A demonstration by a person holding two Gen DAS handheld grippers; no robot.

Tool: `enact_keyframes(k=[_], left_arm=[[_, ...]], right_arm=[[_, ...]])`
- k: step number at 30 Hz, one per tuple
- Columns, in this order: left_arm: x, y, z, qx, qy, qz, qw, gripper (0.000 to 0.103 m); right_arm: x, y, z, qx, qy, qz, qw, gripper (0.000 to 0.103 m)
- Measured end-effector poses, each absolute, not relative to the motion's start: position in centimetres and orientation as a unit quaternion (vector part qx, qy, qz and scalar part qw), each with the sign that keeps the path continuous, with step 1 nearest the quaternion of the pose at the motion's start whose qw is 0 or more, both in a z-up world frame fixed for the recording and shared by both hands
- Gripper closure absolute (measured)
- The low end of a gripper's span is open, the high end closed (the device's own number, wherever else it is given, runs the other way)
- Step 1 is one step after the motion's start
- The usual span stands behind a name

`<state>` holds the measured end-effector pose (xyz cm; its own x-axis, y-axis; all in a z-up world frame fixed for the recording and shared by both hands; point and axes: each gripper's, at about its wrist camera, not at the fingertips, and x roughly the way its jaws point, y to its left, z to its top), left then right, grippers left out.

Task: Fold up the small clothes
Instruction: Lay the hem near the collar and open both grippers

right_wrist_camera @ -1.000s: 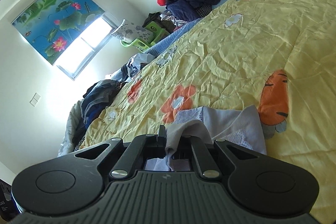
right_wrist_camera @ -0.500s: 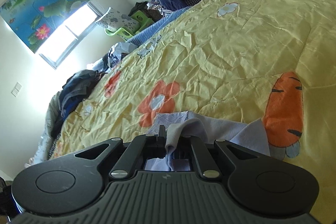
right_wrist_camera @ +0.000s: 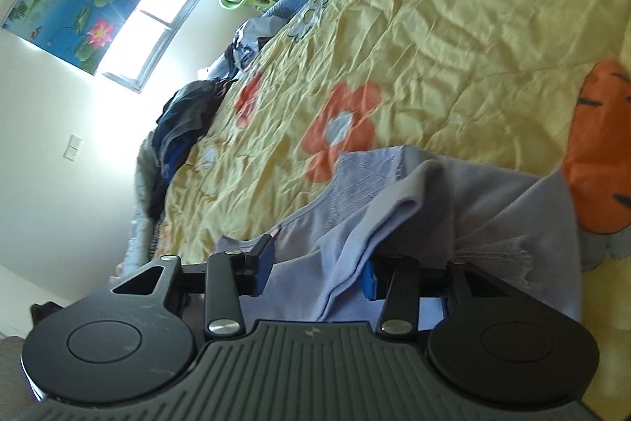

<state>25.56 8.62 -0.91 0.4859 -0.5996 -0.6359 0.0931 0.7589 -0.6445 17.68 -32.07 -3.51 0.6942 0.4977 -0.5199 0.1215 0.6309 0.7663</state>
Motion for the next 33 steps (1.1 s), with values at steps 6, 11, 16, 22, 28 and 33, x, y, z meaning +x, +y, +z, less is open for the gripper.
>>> enact_keyframes(k=[6, 11, 16, 22, 28, 33], left_arm=[[27.0, 8.8, -0.8, -0.309, 0.450, -0.186, 0.817, 0.097], [28.1, 10.0, -0.9, -0.353, 0.423, -0.123, 0.825, 0.097], [26.1, 9.2, 0.6, -0.281, 0.400, -0.135, 0.862, 0.096], [23.3, 7.2, 2.7, -0.198, 0.357, -0.144, 0.901, 0.095], [22.4, 7.8, 4.4, -0.194, 0.317, -0.087, 0.924, 0.095], [22.1, 6.8, 3.5, -0.173, 0.362, -0.119, 0.908, 0.094]], right_arm=[[19.9, -32.3, -3.7, 0.453, 0.362, 0.127, 0.805, 0.055], [21.4, -32.9, -3.4, 0.456, 0.311, 0.091, 0.829, 0.049], [20.9, -32.6, -2.7, 0.439, 0.292, 0.089, 0.845, 0.047], [21.0, -28.5, -1.4, 0.334, 0.344, 0.163, 0.862, 0.043], [22.6, -21.4, -2.6, 0.222, 0.442, 0.268, 0.827, 0.043], [24.6, -17.3, -1.9, 0.211, 0.409, 0.235, 0.856, 0.042]])
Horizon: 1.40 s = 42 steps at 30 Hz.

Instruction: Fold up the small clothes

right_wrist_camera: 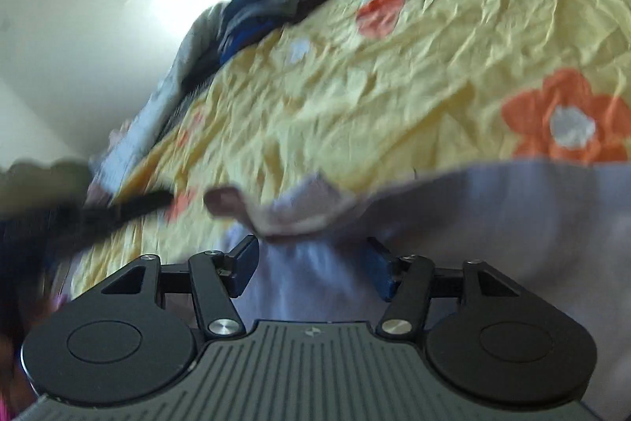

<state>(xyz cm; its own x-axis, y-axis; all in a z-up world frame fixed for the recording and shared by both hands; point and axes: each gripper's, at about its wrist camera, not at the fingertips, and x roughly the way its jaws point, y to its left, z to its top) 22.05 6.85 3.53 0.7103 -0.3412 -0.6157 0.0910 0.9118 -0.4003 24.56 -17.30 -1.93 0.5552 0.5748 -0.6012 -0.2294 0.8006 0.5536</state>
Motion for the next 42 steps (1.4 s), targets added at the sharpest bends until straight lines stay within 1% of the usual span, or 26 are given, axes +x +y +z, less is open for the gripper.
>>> enact_keyframes(k=[2, 4, 6, 8, 9, 12, 15, 17, 18, 19, 20, 21, 22, 23, 25, 27, 28, 30, 33, 35, 38, 40, 42], left_arm=[[21.2, 6.1, 3.0, -0.155, 0.373, -0.130, 0.905, 0.094], [19.8, 5.1, 2.6, -0.124, 0.374, -0.150, 0.907, 0.094], [18.7, 4.2, 2.1, -0.084, 0.378, -0.157, 0.908, 0.094], [17.2, 3.1, 1.3, -0.040, 0.380, -0.158, 0.910, 0.094], [16.5, 2.7, 0.9, -0.026, 0.380, -0.157, 0.911, 0.094], [14.3, 1.5, -0.6, 0.015, 0.384, -0.163, 0.909, 0.093], [12.6, 0.6, -2.3, 0.060, 0.384, -0.171, 0.906, 0.093], [11.2, 0.3, -2.5, 0.090, 0.365, -0.165, 0.912, 0.092], [10.7, 0.3, -2.4, 0.099, 0.363, -0.160, 0.913, 0.091], [10.3, 0.4, -2.2, 0.097, 0.359, -0.157, 0.915, 0.085], [10.0, 0.9, -2.0, 0.086, 0.356, -0.156, 0.918, 0.079], [9.8, 1.2, -2.1, 0.075, 0.354, -0.158, 0.919, 0.061], [9.6, 1.4, -2.3, 0.070, 0.353, -0.166, 0.918, 0.045], [9.3, 1.4, -2.5, 0.073, 0.352, -0.168, 0.918, 0.043], [8.6, 1.0, -2.2, 0.089, 0.340, -0.156, 0.923, 0.045], [7.8, 0.7, -1.4, 0.097, 0.321, -0.152, 0.930, 0.043], [7.6, 0.7, -1.1, 0.097, 0.315, -0.150, 0.932, 0.040], [7.5, 0.7, -0.7, 0.095, 0.313, -0.149, 0.933, 0.040], [7.3, 0.7, -0.4, 0.094, 0.316, -0.143, 0.933, 0.040], [7.1, 1.0, -0.2, 0.092, 0.314, -0.139, 0.935, 0.040], [6.9, 1.4, 0.2, 0.089, 0.309, -0.131, 0.938, 0.039], [6.9, 1.5, 0.5, 0.089, 0.304, -0.121, 0.941, 0.035], [6.9, 1.6, 0.9, 0.088, 0.298, -0.113, 0.944, 0.034]], right_arm=[[25.1, -17.6, -1.0, 0.226, 0.364, 0.167, 0.888, 0.039], [24.5, -18.4, 0.0, 0.236, 0.332, 0.141, 0.902, 0.039], [23.3, -19.4, 0.6, 0.250, 0.321, 0.168, 0.898, 0.033], [21.7, -19.9, 0.9, 0.232, 0.331, 0.180, 0.897, 0.028], [20.8, -20.0, 1.0, 0.214, 0.340, 0.179, 0.898, 0.026], [18.1, -19.2, 0.2, 0.132, 0.376, 0.164, 0.902, 0.026], [15.4, -18.2, -1.4, 0.003, 0.395, 0.117, 0.911, 0.025], [13.6, -17.5, -1.9, -0.079, 0.384, 0.068, 0.917, 0.024], [12.3, -17.6, -1.7, -0.096, 0.372, 0.052, 0.922, 0.024], [11.2, -17.8, -1.4, -0.093, 0.362, 0.044, 0.927, 0.024], [10.0, -18.2, -1.0, -0.078, 0.350, 0.046, 0.932, 0.021], [9.0, -18.6, -0.9, -0.062, 0.343, 0.057, 0.936, 0.015], [8.3, -19.0, -1.0, -0.053, 0.346, 0.070, 0.934, 0.013], [8.0, -19.1, -1.6, -0.056, 0.357, 0.072, 0.930, 0.013], [7.5, -19.4, -2.5, -0.061, 0.369, 0.045, 0.926, 0.014], [6.6, -19.7, -1.8, -0.037, 0.354, 0.021, 0.934, 0.020], [5.8, -19.7, -1.3, -0.028, 0.339, 0.010, 0.940, 0.019], [4.6, -19.6, -0.6, -0.016, 0.319, 0.013, 0.948, 0.017], [4.2, -19.2, -1.5, -0.027, 0.336, 0.016, 0.941, 0.017], [4.4, -19.1, -2.5, -0.045, 0.357, -0.008, 0.933, 0.019], [3.2, -19.3, -2.2, -0.022, 0.344, -0.014, 0.938, 0.017], [2.5, -19.2, -1.5, -0.004, 0.330, -0.012, 0.944, 0.015], [1.9, -18.7, -0.9, -0.003, 0.316, -0.019, 0.948, 0.012]])
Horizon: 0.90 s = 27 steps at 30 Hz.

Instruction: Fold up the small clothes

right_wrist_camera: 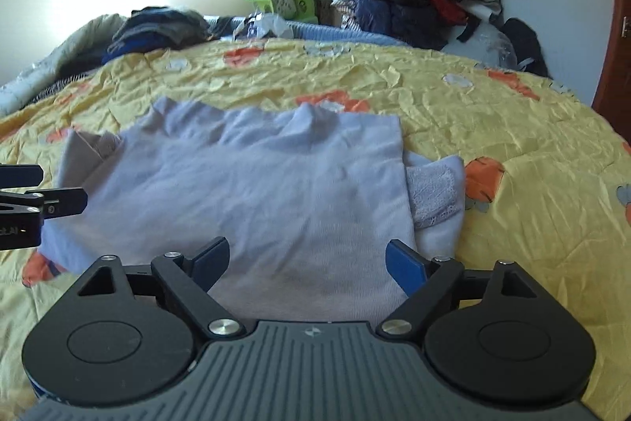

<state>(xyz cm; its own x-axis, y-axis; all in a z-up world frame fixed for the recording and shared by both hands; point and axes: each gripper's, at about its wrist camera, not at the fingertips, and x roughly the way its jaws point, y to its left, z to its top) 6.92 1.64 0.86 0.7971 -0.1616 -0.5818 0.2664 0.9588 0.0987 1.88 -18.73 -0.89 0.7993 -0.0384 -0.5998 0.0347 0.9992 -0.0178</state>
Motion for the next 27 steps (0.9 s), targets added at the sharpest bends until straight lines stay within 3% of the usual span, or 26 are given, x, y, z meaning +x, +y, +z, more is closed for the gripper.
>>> enact_keyframes(k=[11, 17, 27], left_arm=[[7.9, 2.9, 2.5, 0.090, 0.278, -0.085, 0.953, 0.029], [10.2, 5.7, 3.7, 0.088, 0.253, -0.049, 0.962, 0.020], [17.7, 11.6, 3.0, 0.004, 0.341, -0.092, 0.936, 0.020]], right_arm=[[0.9, -15.5, 0.5, -0.015, 0.297, 0.008, 0.955, 0.010], [-0.2, -12.3, 0.6, -0.055, 0.289, 0.040, 0.955, 0.010], [-1.9, -6.3, -1.1, -0.167, 0.274, 0.078, 0.944, 0.012]])
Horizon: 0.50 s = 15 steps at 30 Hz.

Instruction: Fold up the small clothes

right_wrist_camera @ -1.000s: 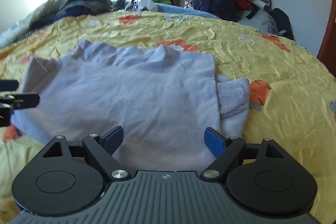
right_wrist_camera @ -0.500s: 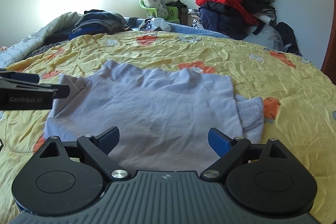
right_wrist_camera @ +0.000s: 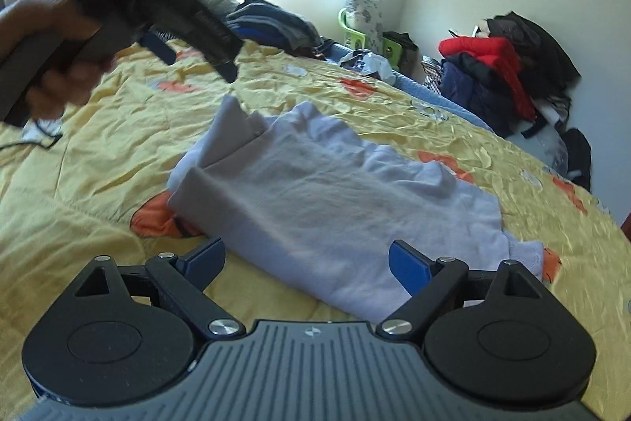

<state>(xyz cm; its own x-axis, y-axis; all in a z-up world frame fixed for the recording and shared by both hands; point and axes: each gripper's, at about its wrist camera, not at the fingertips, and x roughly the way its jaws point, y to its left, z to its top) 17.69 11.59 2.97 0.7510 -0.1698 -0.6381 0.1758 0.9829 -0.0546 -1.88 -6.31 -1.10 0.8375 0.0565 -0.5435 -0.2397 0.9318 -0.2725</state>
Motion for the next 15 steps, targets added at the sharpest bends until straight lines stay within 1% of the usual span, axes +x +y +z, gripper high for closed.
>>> enact_keyframes(k=[3, 12, 15], left_arm=[[18.6, 11.4, 2.2, -0.005, 0.356, -0.089, 0.930, 0.020], [19.5, 9.4, 1.5, 0.016, 0.363, -0.111, 0.925, 0.020], [20.6, 9.7, 1.4, 0.004, 0.375, -0.136, 0.917, 0.020]], right_arm=[[-2.0, -5.3, -1.9, -0.188, 0.279, 0.078, 0.938, 0.015], [-2.1, -4.2, -2.9, -0.228, 0.280, 0.062, 0.931, 0.015], [-2.1, -3.6, -3.5, -0.248, 0.282, 0.049, 0.926, 0.016]])
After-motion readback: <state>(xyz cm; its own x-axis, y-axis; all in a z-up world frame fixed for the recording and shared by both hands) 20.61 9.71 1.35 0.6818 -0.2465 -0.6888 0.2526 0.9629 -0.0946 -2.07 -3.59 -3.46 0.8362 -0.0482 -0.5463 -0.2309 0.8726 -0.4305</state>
